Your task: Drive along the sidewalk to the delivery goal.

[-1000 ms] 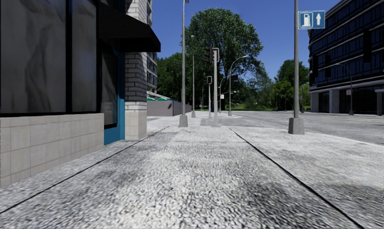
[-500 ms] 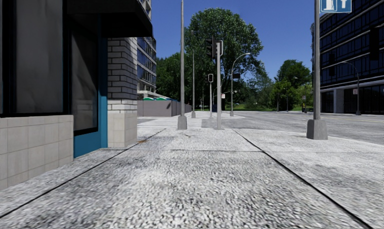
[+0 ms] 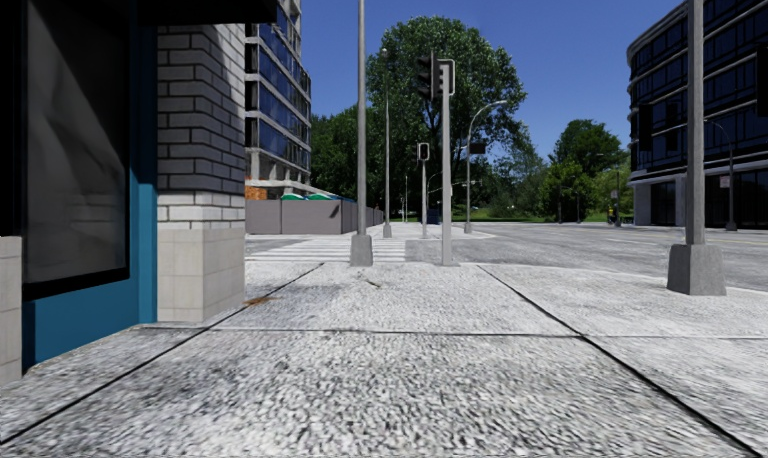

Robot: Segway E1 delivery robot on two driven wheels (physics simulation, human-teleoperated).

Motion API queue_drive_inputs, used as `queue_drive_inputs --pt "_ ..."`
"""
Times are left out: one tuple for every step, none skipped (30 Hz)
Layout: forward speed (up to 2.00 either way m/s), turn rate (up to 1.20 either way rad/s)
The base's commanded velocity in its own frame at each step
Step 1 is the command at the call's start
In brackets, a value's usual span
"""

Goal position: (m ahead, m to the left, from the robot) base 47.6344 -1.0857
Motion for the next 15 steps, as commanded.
queue_drive_inputs --pt "2.00 0.00" --pt "2.00 0.00" --pt "2.00 0.00" --pt "2.00 0.00" --pt "2.00 0.00" --pt "2.00 0.00" --pt "2.00 0.00" --pt "2.00 0.00" --pt "2.00 0.00" --pt "2.00 0.00" --pt "2.00 0.00" --pt "2.00 0.00" --pt "2.00 0.00" --pt "2.00 0.00" --pt "2.00 0.00"
